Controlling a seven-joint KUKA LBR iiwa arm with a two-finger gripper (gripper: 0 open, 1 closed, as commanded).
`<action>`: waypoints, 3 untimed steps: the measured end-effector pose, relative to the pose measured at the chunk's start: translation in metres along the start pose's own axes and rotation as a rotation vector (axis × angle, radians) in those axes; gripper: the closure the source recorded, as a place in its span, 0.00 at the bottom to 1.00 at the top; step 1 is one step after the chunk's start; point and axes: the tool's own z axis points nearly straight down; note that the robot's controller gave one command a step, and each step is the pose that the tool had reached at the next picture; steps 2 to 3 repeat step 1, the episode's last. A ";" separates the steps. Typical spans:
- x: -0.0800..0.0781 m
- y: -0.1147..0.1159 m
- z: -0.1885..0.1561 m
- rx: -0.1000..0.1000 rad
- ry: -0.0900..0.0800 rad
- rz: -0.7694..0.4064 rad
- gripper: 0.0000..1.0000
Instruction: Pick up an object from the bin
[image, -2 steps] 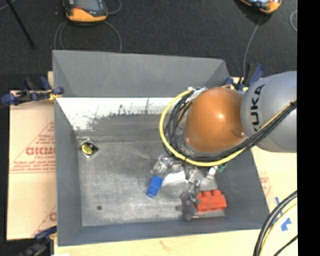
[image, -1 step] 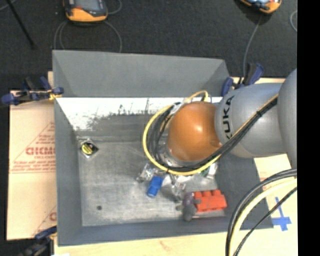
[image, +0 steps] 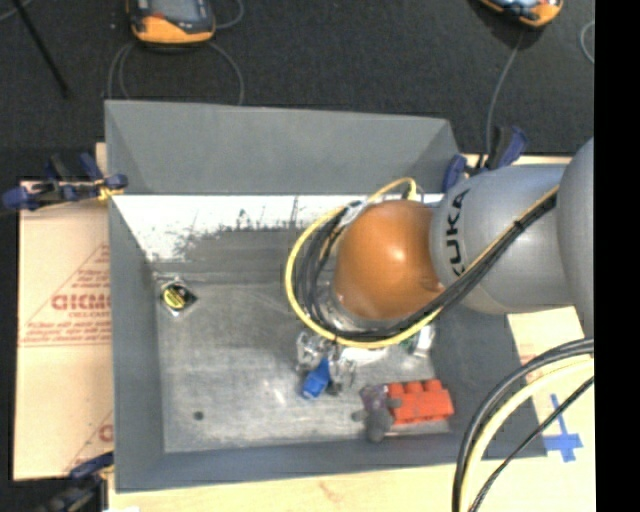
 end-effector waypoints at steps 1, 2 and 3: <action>0.002 0.004 -0.148 -0.007 0.009 -0.432 1.00; 0.002 0.004 -0.148 -0.007 0.009 -0.432 1.00; 0.002 0.004 -0.148 -0.007 0.009 -0.432 1.00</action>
Offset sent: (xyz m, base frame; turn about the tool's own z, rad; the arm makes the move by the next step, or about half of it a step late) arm -0.0084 -0.0006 0.1450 -0.4331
